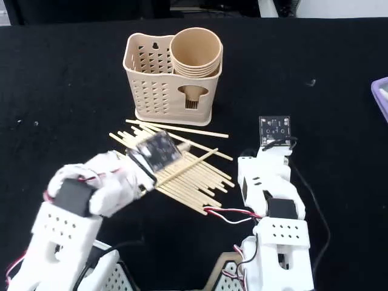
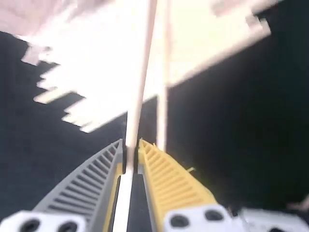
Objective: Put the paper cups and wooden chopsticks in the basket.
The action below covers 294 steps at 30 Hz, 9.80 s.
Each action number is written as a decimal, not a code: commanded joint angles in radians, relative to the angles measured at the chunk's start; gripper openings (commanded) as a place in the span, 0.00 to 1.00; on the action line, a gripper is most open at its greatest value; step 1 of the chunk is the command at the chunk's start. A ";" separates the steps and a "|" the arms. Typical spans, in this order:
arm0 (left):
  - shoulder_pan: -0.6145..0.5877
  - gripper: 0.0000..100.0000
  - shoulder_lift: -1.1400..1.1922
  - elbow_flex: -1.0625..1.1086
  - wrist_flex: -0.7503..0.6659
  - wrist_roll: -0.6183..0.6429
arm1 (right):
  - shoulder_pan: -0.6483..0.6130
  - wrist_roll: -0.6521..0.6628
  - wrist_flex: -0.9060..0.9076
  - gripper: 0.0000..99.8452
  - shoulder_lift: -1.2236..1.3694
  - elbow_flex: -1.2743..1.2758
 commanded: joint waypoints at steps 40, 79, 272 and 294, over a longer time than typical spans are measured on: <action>-0.128 0.03 0.497 -0.344 -1.450 0.922 | 0.012 -0.005 -0.044 0.01 -0.022 -0.002; -0.120 0.13 0.359 -0.259 -0.310 0.776 | 0.012 -0.005 -0.040 0.01 -0.027 -0.002; -0.073 0.18 0.585 0.266 -0.723 -0.097 | 0.014 -0.005 -0.040 0.01 -0.027 -0.002; -0.074 0.18 0.611 0.194 -0.724 -0.074 | 0.012 -0.005 -0.040 0.01 -0.027 -0.002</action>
